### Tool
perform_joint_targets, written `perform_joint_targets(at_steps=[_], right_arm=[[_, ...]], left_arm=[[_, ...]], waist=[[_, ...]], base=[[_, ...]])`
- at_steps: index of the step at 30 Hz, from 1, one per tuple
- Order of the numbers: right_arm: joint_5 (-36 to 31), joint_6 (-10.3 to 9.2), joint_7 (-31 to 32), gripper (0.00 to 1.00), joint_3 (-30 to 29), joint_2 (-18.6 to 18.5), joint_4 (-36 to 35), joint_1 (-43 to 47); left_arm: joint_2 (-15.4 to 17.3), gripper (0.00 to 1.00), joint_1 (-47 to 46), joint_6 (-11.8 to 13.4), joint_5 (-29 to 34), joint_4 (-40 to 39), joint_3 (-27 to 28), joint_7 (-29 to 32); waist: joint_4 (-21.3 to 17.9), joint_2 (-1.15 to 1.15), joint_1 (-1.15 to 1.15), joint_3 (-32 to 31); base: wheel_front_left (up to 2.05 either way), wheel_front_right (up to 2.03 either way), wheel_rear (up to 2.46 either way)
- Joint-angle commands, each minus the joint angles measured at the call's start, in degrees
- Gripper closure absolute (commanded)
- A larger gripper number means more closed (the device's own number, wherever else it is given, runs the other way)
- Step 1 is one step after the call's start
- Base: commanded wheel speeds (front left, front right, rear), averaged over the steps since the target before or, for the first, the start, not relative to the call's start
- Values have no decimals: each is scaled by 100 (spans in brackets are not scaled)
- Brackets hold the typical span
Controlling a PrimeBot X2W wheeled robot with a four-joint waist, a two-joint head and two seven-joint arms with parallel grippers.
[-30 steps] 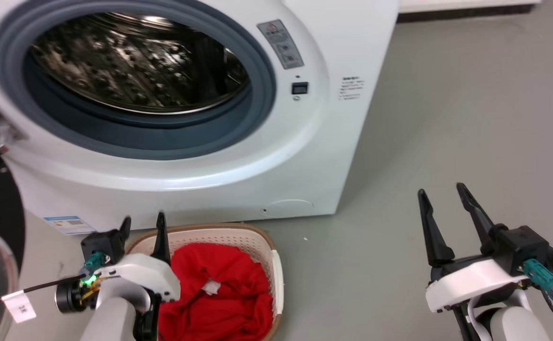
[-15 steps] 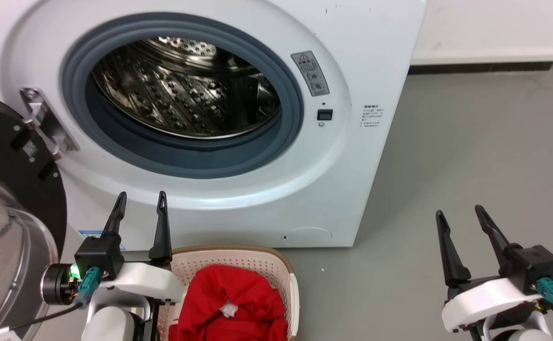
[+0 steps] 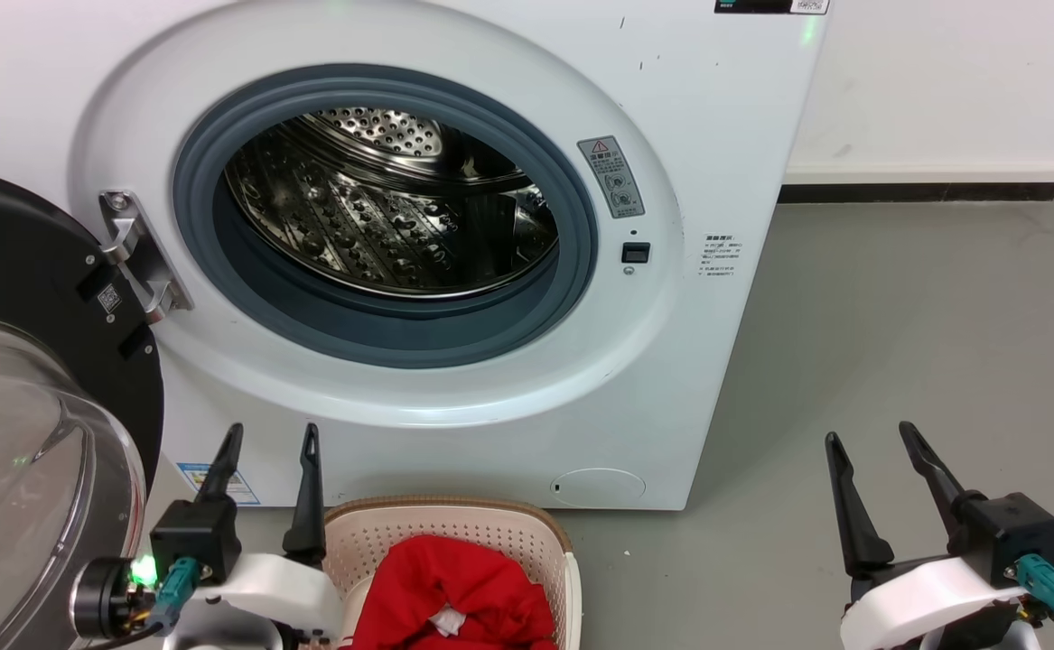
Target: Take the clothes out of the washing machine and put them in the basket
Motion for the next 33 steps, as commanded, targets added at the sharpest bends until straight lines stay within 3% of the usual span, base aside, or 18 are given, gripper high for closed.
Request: perform_joint_targets(at_steps=[1,26,27,33], right_arm=[[25,-4,-12,0,3,-3,-21,93],[149,-4,-62,0,67,-2,58,116],[143,0,-39,100,62,-1,48,82],[564,1,-26,100,83,-8,193,123]], left_arm=[[4,0,76,35,-27,-6,-26,23],[148,0,59,59,-129,112,-88,98],[133,100,60,43,-134,103,-84,108],[53,100,45,-11,-483,310,-5,214]], waist=[[-2,0,1,-14],[-75,0,1,-22],[-76,0,1,-21],[-79,0,1,-17]], base=[[0,0,0],[0,0,0],[0,0,0],[0,0,0]])
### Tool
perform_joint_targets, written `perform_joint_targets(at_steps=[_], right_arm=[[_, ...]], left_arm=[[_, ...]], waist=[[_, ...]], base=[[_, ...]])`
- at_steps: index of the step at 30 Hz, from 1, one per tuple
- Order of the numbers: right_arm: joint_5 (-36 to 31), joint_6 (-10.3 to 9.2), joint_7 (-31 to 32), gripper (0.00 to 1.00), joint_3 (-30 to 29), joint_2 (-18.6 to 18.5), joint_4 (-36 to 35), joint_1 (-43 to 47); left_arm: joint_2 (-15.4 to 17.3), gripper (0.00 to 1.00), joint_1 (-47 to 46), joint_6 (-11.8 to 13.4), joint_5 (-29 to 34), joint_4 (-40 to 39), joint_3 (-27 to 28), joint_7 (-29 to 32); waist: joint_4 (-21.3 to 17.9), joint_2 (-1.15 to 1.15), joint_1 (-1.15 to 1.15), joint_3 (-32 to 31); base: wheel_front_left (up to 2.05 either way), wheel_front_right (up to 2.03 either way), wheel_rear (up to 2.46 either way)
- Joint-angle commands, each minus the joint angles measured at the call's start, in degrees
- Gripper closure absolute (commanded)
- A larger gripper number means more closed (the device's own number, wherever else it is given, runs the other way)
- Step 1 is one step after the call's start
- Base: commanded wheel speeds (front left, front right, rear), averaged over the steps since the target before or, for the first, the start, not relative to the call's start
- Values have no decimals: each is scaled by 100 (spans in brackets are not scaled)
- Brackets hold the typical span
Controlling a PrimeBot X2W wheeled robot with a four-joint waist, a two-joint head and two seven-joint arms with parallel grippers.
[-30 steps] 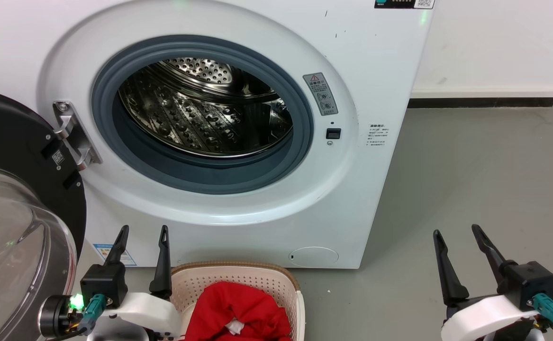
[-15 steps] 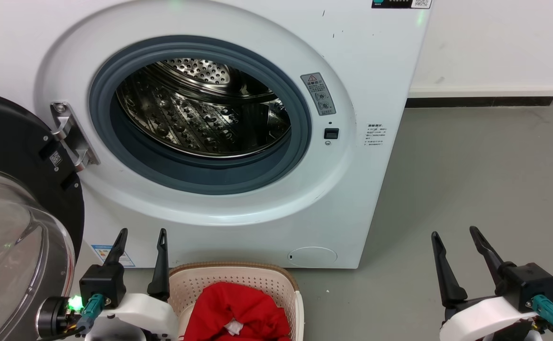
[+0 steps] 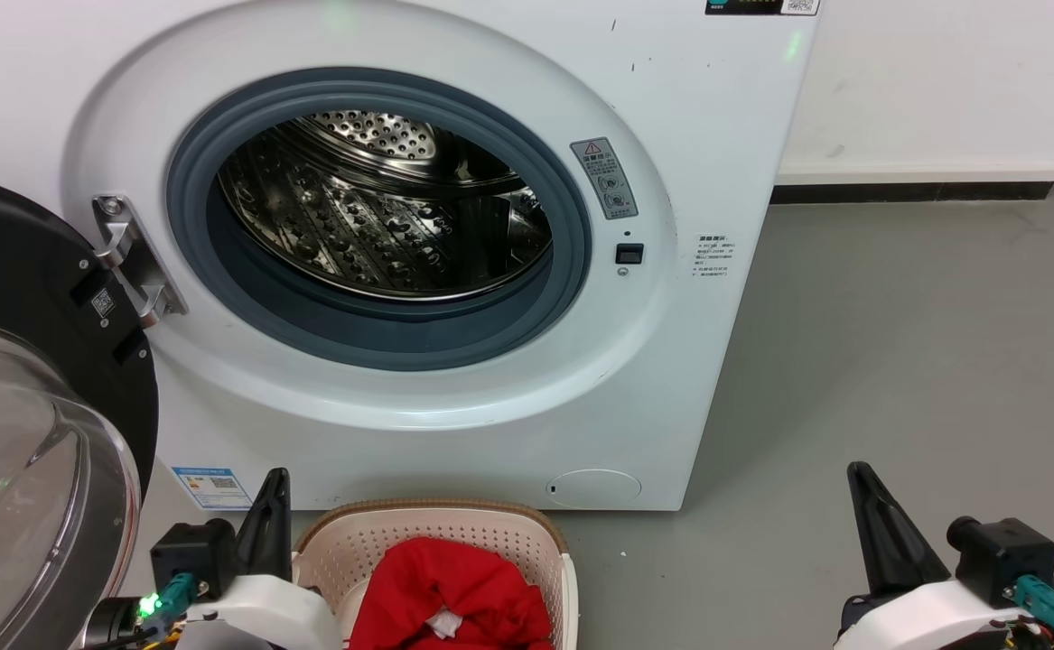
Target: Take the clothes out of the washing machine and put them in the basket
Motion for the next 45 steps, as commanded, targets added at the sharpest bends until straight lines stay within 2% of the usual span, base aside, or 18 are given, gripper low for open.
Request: perform_joint_targets(at_steps=[1,20,45], right_arm=[[252,0,2,100,-1,-20,-70,-84],[2467,-1,149,100,-43,-140,282,-381],[4667,-2,345,100,-149,-198,612,-635]], left_arm=[[21,100,-137,-26,-195,-59,86,30],[-171,100,-242,-298,-2118,28,362,359],[-373,100,-384,-580,-4085,158,678,718]], waist=[[0,0,0,1],[-11,0,0,16],[-25,0,0,35]], base=[[0,0,0],[0,0,0],[0,0,0]])
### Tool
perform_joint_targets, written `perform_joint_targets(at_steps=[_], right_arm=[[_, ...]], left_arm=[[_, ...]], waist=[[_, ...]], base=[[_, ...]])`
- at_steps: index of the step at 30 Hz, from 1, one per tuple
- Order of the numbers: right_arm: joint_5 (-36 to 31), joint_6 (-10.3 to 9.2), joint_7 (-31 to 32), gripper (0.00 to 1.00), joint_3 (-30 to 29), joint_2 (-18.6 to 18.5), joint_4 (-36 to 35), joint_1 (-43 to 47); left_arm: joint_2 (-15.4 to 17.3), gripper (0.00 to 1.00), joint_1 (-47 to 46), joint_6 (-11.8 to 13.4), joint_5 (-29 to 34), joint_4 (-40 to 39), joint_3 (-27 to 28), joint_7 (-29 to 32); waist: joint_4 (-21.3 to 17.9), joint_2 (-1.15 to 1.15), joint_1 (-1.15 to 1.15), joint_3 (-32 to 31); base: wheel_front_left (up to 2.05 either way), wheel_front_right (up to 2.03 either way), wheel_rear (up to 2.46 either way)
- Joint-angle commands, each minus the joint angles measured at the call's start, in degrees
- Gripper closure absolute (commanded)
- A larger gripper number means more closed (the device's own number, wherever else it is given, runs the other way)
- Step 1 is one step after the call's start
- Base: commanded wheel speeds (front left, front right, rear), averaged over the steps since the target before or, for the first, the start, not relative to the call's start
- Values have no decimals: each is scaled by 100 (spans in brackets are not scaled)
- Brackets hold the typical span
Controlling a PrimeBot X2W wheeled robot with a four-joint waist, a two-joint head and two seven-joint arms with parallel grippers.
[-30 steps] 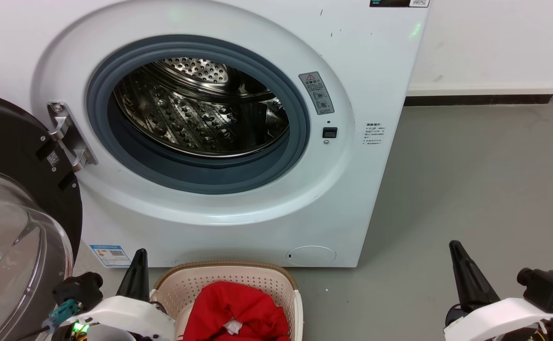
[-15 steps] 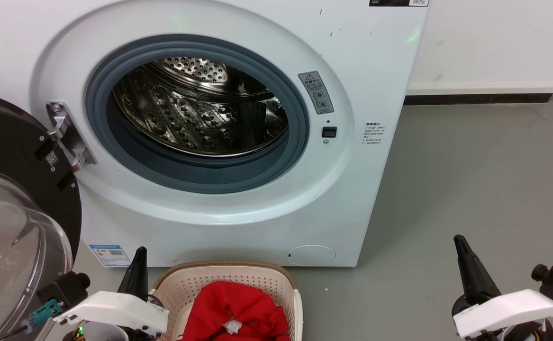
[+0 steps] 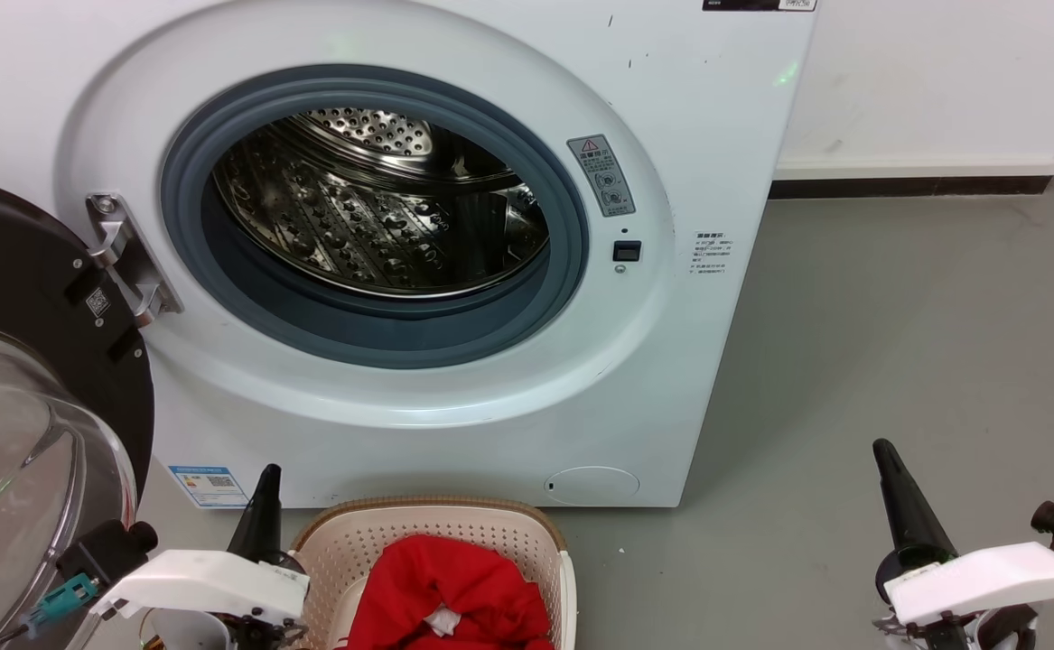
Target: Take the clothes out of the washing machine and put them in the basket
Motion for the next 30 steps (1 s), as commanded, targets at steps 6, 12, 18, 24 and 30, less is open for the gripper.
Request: perform_joint_targets(at_steps=[6,12,18,24,30], right_arm=[[557,-1,50,100,-46,-46,37,-200],[969,-1,98,100,-77,-49,103,-252],[1359,-1,150,100,-109,-50,167,-295],[1727,-1,194,100,-142,-50,227,-336],[2020,-1,231,100,-169,-48,273,-374]], left_arm=[[-39,100,-186,-84,-493,-21,102,88],[-77,100,-216,-138,-871,6,165,156],[-113,100,-235,-191,-1229,32,222,227],[-149,100,-257,-244,-1570,59,280,290],[-176,100,-281,-282,-1839,78,325,347]], waist=[[-3,0,-1,5],[-7,0,-1,9],[-10,0,-1,14],[-13,0,-1,19],[-16,0,-1,23]], base=[[0,0,0],[0,0,0],[0,0,0],[0,0,0],[0,0,0]])
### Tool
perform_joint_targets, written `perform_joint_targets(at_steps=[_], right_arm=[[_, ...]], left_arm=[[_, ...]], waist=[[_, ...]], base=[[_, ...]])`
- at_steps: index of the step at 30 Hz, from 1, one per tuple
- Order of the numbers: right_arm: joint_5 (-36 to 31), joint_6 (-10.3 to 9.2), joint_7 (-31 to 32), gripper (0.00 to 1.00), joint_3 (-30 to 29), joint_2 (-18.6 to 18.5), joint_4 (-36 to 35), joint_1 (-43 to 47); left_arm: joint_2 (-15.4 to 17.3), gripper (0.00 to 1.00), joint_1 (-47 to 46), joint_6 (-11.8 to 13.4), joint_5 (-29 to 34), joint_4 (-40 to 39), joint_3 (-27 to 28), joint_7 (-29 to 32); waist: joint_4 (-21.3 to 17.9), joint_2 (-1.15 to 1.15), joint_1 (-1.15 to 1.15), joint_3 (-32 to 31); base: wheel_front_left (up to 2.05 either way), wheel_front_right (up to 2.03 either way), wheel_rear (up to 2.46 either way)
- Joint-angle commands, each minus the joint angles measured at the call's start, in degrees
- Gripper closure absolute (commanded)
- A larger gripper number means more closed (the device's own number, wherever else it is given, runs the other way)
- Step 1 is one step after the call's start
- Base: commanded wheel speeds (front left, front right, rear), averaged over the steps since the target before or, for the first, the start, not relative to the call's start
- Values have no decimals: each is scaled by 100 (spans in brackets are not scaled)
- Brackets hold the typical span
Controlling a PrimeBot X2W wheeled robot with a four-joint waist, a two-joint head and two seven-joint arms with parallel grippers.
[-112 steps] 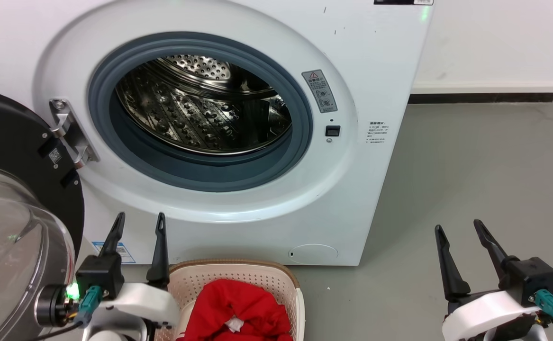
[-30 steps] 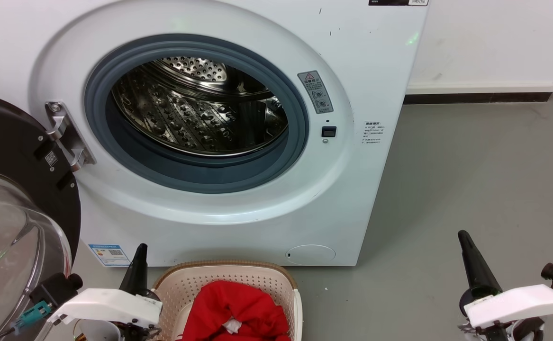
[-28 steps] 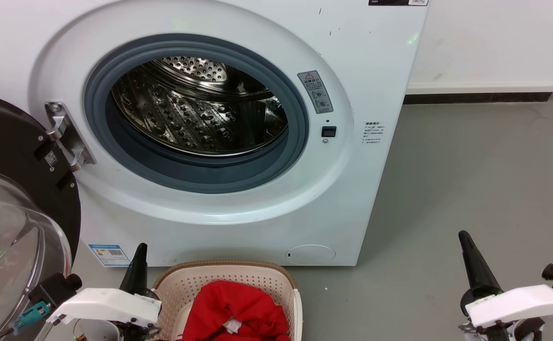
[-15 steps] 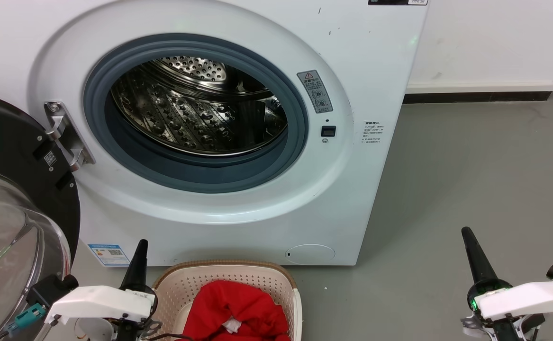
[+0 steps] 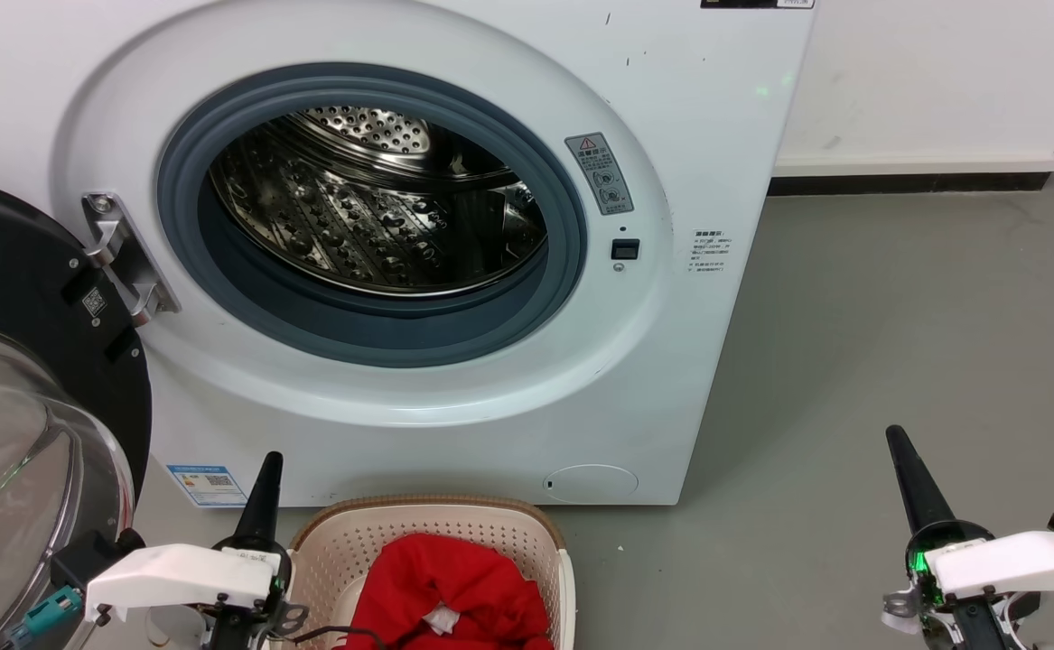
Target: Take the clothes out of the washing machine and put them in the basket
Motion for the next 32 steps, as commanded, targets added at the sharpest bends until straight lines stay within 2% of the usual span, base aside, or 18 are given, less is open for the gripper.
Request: perform_joint_targets(at_steps=[1,32], right_arm=[[104,0,25,100,-16,-36,-7,-133],[1632,-1,235,100,-182,-2,249,-312]], left_arm=[[-2,100,-140,-41,-90,-18,38,25],[-151,100,-225,-241,-1521,91,267,292]], waist=[[0,0,-1,0],[-17,0,-1,24]], base=[[0,0,0],[0,0,0]])
